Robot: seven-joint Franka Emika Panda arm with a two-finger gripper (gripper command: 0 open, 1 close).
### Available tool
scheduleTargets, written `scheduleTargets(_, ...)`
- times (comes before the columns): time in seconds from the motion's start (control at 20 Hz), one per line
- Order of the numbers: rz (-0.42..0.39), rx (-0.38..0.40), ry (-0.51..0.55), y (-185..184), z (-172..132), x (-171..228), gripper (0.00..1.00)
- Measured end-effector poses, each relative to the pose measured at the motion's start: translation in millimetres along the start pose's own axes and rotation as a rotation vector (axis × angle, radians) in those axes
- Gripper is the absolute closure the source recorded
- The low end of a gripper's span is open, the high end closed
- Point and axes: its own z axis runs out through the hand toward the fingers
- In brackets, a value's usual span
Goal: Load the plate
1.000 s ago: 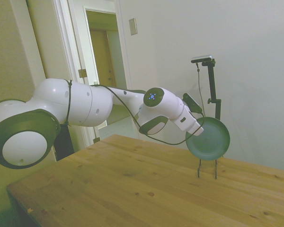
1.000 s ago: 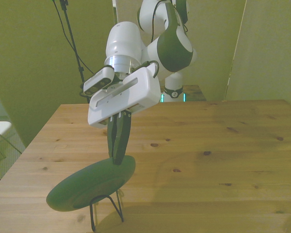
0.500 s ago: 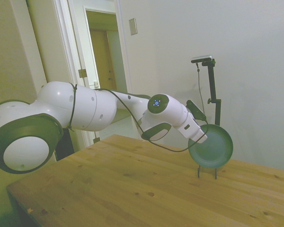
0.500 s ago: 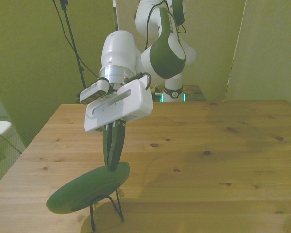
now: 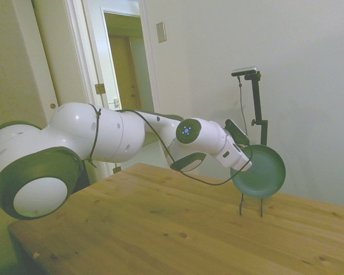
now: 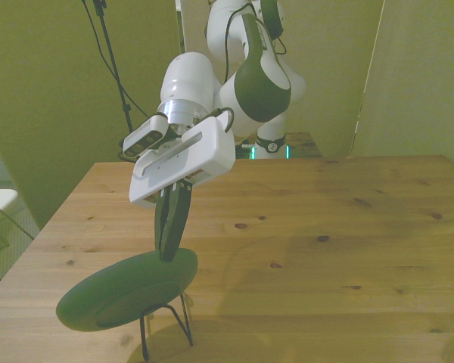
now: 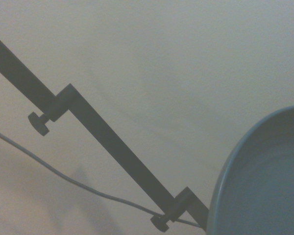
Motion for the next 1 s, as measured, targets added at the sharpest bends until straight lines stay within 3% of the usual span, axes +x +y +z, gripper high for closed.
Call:
scheduleTargets(0.2, -0.005, 0.008, -0.004, 3.1, -1.0, 2.1, 1.0)
scheduleTargets(0.25, -0.006, 0.005, -0.004, 4.2, -0.9, 2.4, 0.0)
scheduleTargets(1.0, -0.006, 0.012, 0.023, 6.6, -2.9, 8.3, 0.0)
